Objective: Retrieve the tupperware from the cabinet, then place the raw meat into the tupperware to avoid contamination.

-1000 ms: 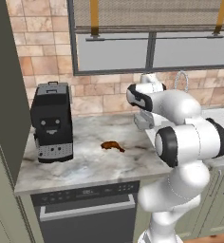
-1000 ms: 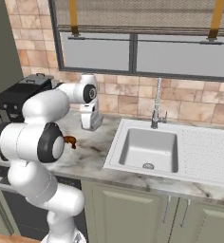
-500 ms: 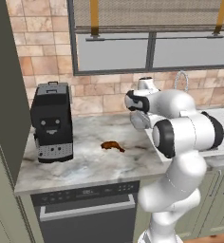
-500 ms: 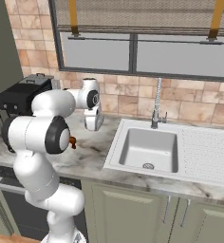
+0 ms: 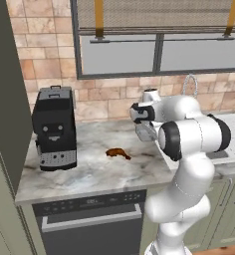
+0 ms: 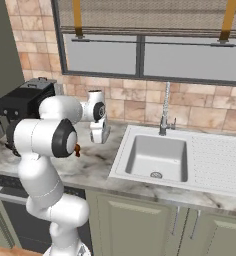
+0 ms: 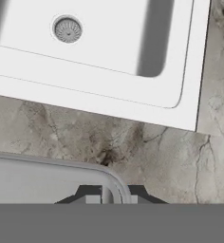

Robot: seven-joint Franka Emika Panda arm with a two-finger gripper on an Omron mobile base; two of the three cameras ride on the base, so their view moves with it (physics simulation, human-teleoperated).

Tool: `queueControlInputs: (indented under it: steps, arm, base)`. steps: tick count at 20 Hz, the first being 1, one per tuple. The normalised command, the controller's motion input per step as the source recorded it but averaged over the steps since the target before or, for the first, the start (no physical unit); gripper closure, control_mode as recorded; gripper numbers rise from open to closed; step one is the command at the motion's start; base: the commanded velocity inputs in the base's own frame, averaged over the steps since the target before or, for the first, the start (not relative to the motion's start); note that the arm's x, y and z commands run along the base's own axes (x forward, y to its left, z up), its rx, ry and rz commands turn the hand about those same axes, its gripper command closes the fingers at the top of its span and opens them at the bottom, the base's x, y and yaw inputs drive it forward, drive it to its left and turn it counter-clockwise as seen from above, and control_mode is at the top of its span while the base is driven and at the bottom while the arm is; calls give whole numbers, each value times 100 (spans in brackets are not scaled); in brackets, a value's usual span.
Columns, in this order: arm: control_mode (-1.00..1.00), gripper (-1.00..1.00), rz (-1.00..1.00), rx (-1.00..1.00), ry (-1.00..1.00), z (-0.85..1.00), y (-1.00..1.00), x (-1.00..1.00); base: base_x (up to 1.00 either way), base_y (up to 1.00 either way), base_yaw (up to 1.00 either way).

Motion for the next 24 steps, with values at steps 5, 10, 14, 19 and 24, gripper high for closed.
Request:
queueControlInputs:
  steps: [5,10,14,19,24]
  arm:
    - [-100,100,0,0,16,-25,0,2]
    - [-100,100,0,0,12,-36,0,2]
    - [-100,100,0,-1,8,-46,0,0]
    - [-100,100,0,-2,5,-46,0,2]
    - [-100,100,0,-2,3,-39,0,3]
  base:
    - [0,0,0]
    - [0,0,0]
    - [0,0,0]
    - [0,0,0]
    - [0,0,0]
